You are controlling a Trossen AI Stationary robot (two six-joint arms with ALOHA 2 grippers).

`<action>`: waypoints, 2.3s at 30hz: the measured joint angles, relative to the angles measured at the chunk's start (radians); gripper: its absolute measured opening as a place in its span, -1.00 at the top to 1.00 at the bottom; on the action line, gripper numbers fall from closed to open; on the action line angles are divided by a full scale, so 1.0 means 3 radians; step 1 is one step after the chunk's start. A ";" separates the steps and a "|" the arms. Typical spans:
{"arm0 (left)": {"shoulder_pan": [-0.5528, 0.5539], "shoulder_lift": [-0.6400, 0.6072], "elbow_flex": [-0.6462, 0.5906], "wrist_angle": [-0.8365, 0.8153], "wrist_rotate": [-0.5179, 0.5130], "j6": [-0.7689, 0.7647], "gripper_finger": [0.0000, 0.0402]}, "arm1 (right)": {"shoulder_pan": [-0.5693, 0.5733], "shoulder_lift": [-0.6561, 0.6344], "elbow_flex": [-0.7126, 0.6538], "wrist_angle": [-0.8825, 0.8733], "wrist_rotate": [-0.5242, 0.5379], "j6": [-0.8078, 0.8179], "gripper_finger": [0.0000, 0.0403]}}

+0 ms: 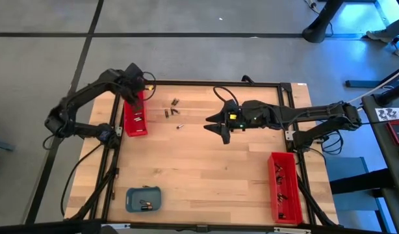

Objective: Sort batteries
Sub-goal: Put the silver battery into the top red bin

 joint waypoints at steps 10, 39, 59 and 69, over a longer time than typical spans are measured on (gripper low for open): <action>0.0029 0.0049 -0.0389 0.0570 0.0005 0.0331 0.90 | 0.0083 0.0000 0.0000 0.0000 0.0145 0.0179 -0.02; 0.0028 0.0315 -0.1042 0.1098 0.0015 0.0880 0.47 | 0.0080 0.0000 0.0004 0.0204 0.0576 0.0433 -0.02; 0.0001 0.0299 0.0269 -0.0377 -0.0007 -0.0192 0.04 | 0.0079 0.0000 0.0004 0.0198 0.0877 0.0060 -0.02; -0.0261 -0.0457 0.0652 -0.0176 0.0984 -0.1317 0.03 | -0.0652 0.0306 0.0005 0.0216 -0.0289 -0.0494 -0.02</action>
